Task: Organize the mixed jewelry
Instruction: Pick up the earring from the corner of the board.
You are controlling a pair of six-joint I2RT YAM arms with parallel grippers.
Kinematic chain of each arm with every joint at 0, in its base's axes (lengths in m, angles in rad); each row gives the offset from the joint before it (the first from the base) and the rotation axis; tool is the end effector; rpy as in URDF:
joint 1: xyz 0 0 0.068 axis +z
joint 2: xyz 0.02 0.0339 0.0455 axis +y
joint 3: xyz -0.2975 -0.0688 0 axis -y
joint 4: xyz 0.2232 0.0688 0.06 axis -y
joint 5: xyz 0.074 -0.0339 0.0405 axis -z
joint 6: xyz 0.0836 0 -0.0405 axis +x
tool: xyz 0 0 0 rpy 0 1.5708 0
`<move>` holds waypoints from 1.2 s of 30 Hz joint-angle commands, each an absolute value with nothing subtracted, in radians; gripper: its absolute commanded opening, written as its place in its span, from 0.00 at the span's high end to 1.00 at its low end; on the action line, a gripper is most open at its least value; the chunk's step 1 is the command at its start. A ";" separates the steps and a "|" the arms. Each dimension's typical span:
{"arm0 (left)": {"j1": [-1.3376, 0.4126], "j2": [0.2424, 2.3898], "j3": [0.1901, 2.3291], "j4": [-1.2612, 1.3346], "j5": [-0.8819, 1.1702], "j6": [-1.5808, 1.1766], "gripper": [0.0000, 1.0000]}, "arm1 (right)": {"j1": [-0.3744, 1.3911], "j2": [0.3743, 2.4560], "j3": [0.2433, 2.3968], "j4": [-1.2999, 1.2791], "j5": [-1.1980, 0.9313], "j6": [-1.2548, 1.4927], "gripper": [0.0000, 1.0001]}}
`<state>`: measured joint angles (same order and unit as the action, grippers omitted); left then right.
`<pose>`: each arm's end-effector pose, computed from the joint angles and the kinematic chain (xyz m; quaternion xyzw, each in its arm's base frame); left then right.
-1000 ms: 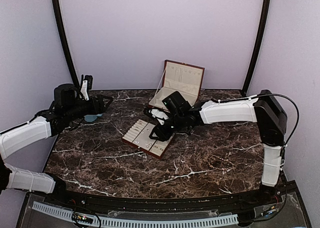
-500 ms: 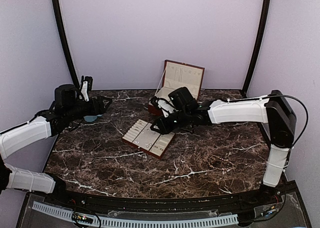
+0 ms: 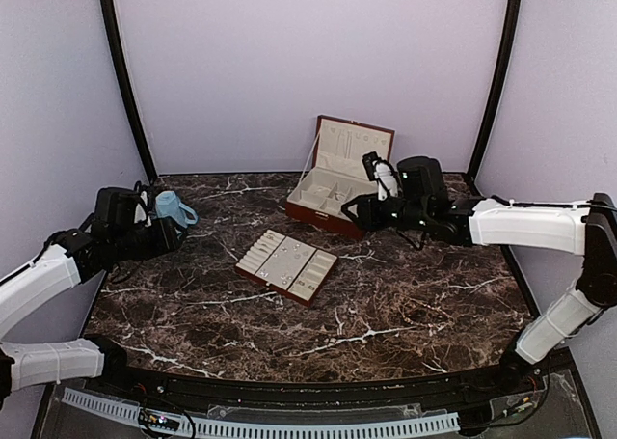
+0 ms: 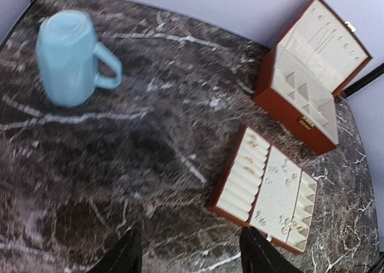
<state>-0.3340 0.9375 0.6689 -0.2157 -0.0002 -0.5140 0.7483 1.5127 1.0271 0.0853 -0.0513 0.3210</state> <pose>0.2027 -0.0703 0.2785 -0.0770 0.8526 -0.2126 0.4712 0.2706 0.2570 0.2980 -0.1905 0.8114 0.2998 0.4643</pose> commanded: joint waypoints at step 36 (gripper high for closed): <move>-0.330 0.860 0.377 -0.871 -0.054 -1.391 0.79 | 0.607 1.321 0.713 0.355 -0.025 0.345 0.51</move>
<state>-0.3340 0.8730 0.3977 -0.8799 -0.0780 -1.3762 0.6128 1.3045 0.7155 0.3019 -0.0246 0.3386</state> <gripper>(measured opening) 0.216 0.492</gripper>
